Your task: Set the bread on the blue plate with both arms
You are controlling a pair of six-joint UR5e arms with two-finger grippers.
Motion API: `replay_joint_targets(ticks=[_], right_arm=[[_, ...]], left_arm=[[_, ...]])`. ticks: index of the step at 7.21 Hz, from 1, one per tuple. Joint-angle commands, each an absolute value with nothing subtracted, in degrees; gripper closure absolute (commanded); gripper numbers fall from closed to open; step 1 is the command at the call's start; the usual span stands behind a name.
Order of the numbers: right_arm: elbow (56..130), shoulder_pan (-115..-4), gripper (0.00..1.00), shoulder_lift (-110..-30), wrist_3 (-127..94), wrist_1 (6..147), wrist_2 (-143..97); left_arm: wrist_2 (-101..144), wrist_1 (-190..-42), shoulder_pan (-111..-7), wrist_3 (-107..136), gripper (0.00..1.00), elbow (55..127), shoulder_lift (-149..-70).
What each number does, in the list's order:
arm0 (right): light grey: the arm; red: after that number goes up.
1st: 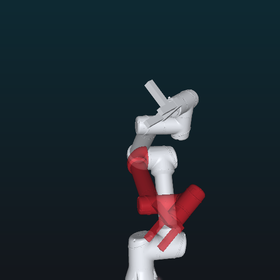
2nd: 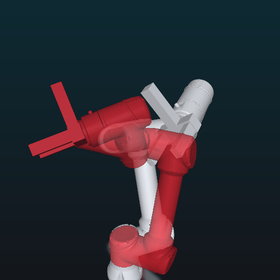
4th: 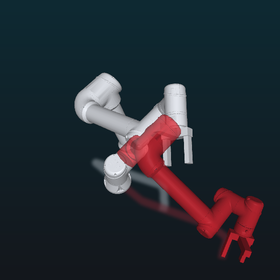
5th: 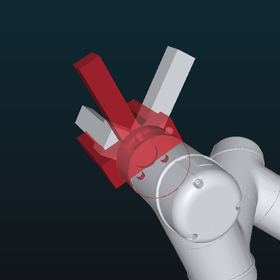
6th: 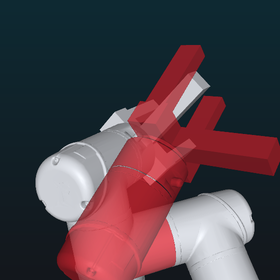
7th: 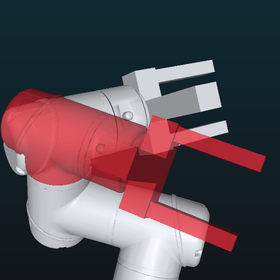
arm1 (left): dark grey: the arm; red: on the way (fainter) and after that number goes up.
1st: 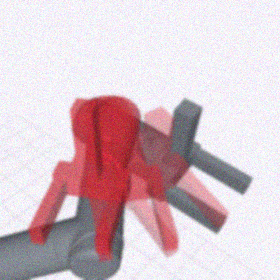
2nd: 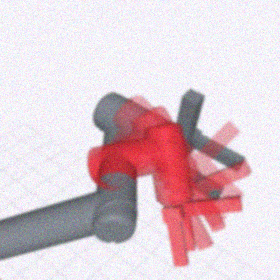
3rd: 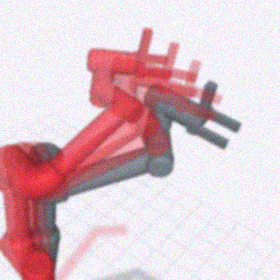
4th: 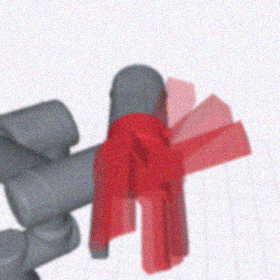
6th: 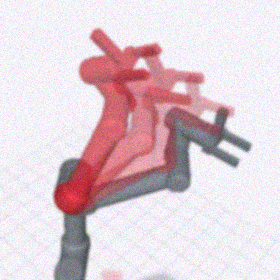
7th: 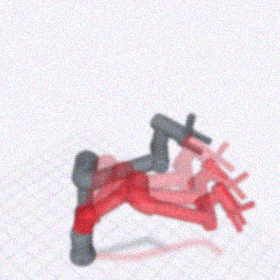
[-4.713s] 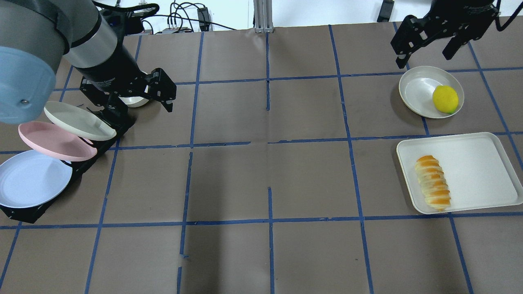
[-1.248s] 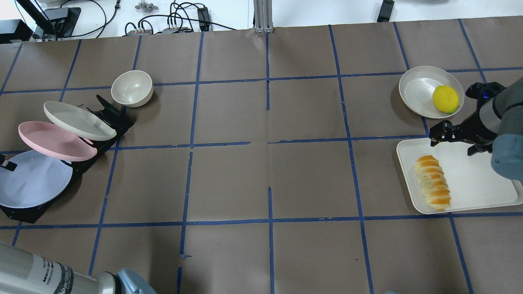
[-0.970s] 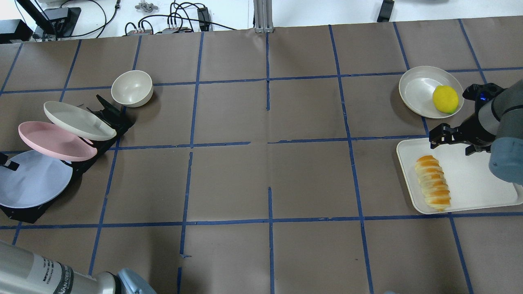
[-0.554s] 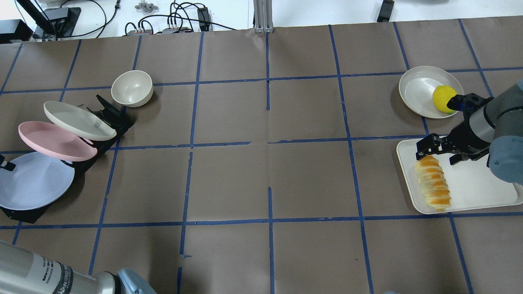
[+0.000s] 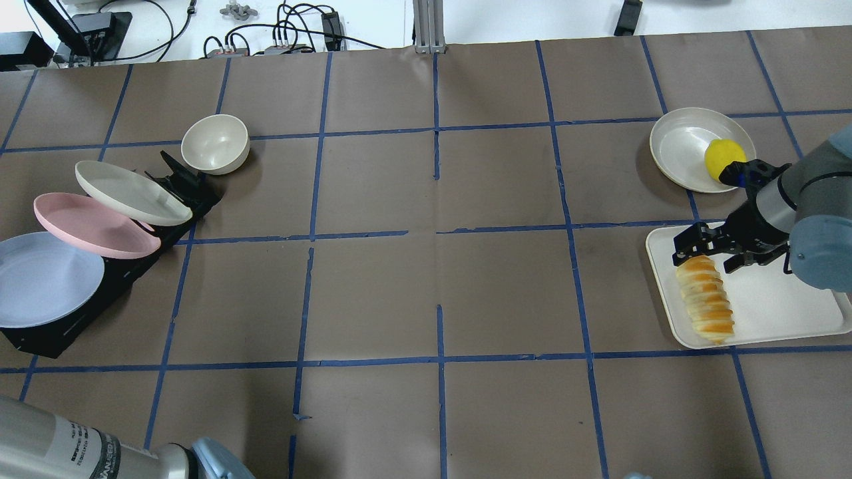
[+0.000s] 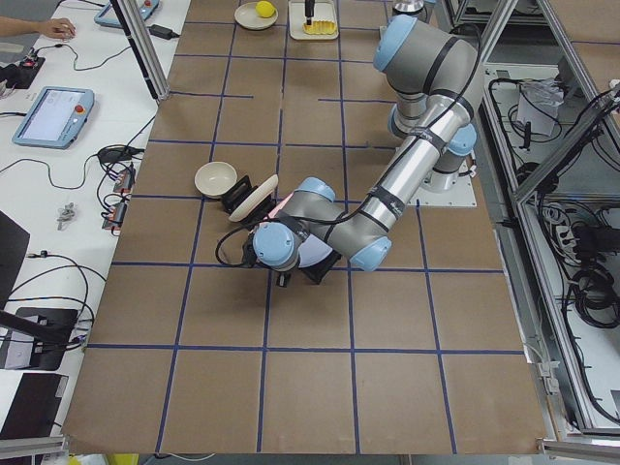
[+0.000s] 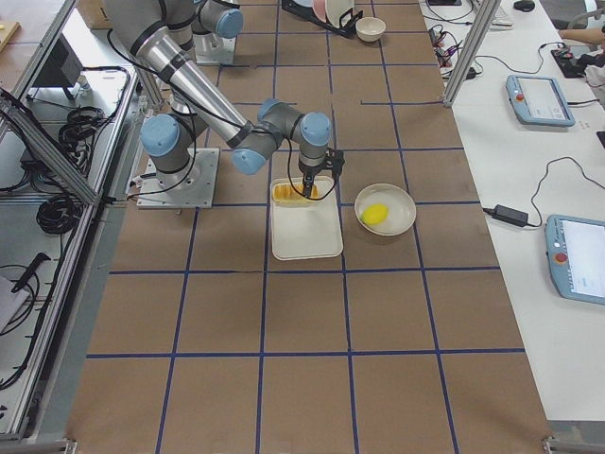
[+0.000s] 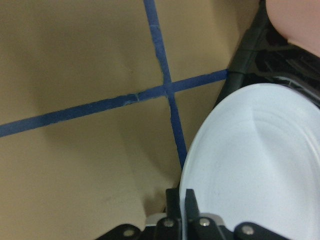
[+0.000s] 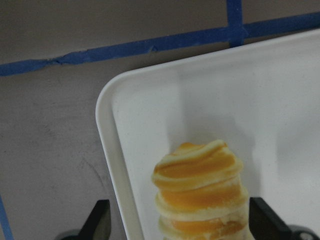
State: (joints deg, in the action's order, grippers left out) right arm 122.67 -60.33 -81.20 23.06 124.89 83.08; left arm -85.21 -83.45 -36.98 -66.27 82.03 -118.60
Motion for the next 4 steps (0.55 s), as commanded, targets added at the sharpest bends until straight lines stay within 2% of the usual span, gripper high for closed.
replay_joint_targets(ticks=[1, 4], right_arm=[[123.13, -60.29, 0.08, -80.33, 23.03, 127.77, 83.58], [123.22, -60.21, 0.07, -78.23, 23.55, 129.1, 83.76]], left_arm=[[-85.78, -89.88, -36.56, -66.27, 1.0, 81.83, -112.8], [-85.52, -99.04, -36.91, -65.83, 1.0, 82.44, -100.67]])
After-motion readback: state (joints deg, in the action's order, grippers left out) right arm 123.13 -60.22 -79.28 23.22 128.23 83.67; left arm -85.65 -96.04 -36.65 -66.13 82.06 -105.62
